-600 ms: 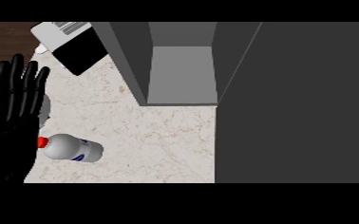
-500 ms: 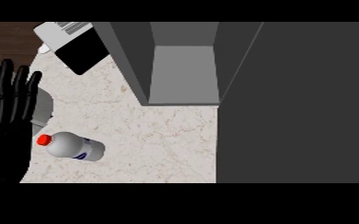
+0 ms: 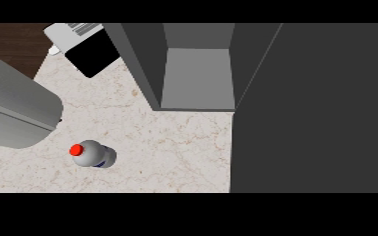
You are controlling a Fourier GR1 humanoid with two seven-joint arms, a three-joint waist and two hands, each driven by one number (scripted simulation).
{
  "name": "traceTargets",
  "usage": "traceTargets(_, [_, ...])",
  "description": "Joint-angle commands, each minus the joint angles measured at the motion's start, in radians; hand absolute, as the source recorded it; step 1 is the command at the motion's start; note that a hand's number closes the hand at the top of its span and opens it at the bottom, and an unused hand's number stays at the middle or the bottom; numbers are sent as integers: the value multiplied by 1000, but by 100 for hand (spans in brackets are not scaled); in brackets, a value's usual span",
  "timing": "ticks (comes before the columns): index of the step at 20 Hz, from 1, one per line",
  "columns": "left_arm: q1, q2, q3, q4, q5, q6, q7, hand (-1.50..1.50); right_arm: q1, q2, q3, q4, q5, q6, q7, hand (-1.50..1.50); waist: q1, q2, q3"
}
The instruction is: Pick up the bottled water, place it into the cabinet and close the cabinet
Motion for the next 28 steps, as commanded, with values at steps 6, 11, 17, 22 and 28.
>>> traceTargets(6, [300,-25,44,-206,215,-16,41,-150,242,-7,52,-247,-72,72,59,-150,-4,2,2])
traceTargets(11, [317,-25,6,-237,197,15,32,-150,294,-52,-68,-243,-192,132,21,-150,-5,2,3])
traceTargets(17, [381,-25,34,-173,250,-42,-29,-150,415,-26,-17,-318,-148,146,0,-150,-5,0,1])
traceTargets(22, [365,-25,90,-173,240,-79,0,-150,502,-38,-51,-321,-184,207,-76,-150,-19,0,2])
traceTargets(28, [276,-20,85,-30,193,-65,-12,-150,557,-29,-35,-317,-149,251,-144,-150,-28,5,2])
